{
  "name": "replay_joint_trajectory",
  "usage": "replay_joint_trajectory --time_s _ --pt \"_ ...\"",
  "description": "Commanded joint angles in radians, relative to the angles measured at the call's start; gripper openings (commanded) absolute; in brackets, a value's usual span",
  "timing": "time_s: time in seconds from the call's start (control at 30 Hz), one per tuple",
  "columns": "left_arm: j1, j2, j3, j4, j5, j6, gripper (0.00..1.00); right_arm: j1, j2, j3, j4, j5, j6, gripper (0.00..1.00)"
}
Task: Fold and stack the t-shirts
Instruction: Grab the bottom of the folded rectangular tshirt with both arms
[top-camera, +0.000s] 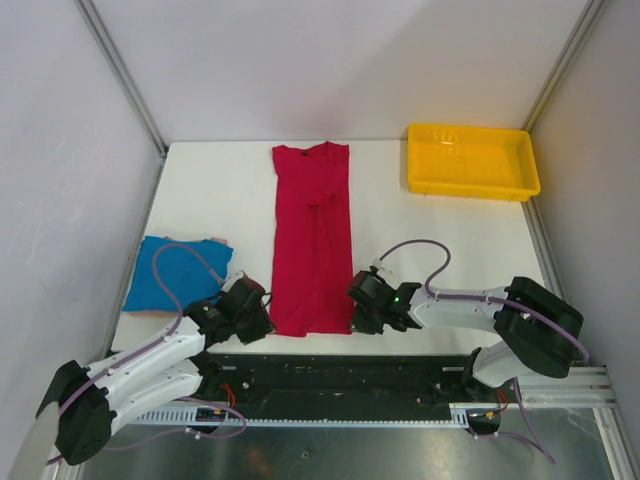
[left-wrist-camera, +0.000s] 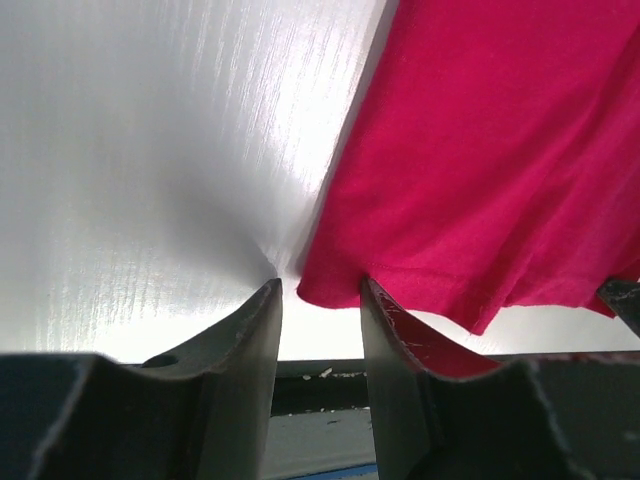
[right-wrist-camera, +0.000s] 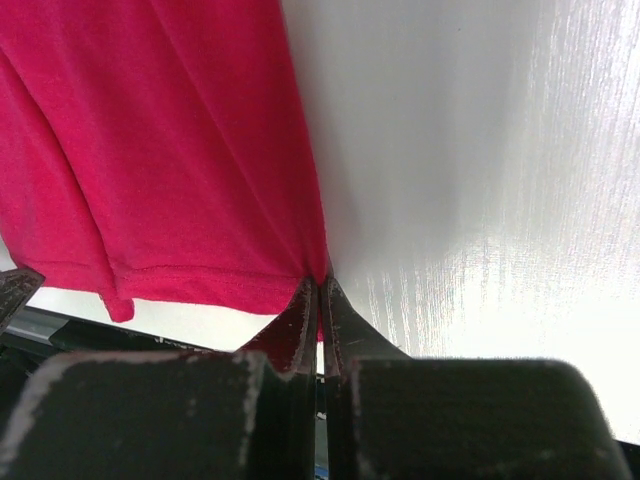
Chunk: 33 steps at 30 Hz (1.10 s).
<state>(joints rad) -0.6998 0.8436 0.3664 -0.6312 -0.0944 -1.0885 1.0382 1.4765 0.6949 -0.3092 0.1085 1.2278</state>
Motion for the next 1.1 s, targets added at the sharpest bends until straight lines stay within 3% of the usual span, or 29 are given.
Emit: replay_joint_trajectory --time_s 0.0,0.3,0.47,0.53,0.63,0.83,1.07 --pt "-0.012 0.028 0.005 0.004 -0.052 -0.033 0.42 0.003 0.053 -0.049 -0.100 0.000 -0.038 0.00" --pt "-0.027 0.092 0.012 0.054 -0.053 -0.035 0.34 -0.003 0.052 -0.049 -0.099 -0.007 -0.049 0.00" --pt "-0.051 0.135 0.033 0.079 -0.031 -0.021 0.08 -0.033 0.019 -0.049 -0.108 -0.029 -0.084 0.00" --pt "-0.072 0.106 0.044 0.069 -0.012 -0.020 0.02 -0.056 -0.021 -0.049 -0.130 -0.046 -0.112 0.00" --pt "-0.113 0.021 0.051 0.014 0.019 -0.060 0.00 -0.054 -0.110 -0.049 -0.179 -0.061 -0.128 0.00" --pt "-0.208 -0.132 0.038 -0.102 0.049 -0.165 0.00 0.074 -0.262 -0.068 -0.305 -0.021 -0.051 0.00" --pt "-0.264 -0.139 0.127 -0.118 0.037 -0.172 0.00 0.090 -0.406 -0.080 -0.356 -0.017 -0.015 0.00"
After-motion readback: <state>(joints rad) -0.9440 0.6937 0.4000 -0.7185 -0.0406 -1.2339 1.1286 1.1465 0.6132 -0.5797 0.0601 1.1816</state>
